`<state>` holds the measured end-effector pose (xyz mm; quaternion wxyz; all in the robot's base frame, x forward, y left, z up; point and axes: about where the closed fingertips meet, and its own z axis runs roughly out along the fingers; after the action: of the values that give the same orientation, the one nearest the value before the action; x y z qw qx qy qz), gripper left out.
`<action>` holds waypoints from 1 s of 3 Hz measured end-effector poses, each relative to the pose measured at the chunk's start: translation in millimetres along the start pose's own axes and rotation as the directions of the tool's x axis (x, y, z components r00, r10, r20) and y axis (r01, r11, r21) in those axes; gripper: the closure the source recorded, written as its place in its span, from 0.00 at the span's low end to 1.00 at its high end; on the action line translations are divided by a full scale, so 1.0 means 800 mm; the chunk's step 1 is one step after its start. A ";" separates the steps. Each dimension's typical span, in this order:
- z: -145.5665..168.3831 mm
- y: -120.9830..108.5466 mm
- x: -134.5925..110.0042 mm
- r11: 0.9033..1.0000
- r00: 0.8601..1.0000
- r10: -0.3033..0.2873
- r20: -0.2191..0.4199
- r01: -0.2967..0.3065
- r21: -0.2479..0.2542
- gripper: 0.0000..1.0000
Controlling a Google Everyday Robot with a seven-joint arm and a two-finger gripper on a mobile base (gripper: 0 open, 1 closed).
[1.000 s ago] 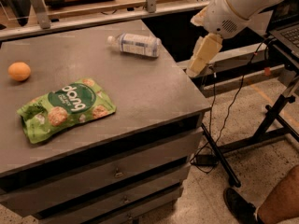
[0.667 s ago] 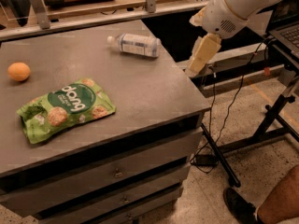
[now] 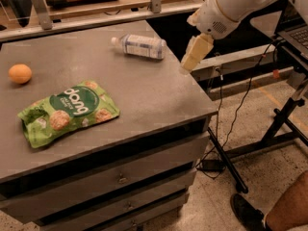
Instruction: Pick blue plastic bottle
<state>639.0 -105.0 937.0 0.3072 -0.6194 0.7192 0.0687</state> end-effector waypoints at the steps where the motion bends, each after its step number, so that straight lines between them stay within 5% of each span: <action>1: 0.030 -0.025 -0.013 1.000 1.000 0.003 0.016 -0.003 -0.006 0.00; 3: 0.090 -0.076 -0.048 1.000 0.997 -0.009 0.075 0.011 -0.021 0.00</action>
Offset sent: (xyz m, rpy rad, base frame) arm 0.1028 0.0566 -0.0118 0.0687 -0.0288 0.0360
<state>723.2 -51.1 916.5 0.3275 -0.6232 0.7034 0.0979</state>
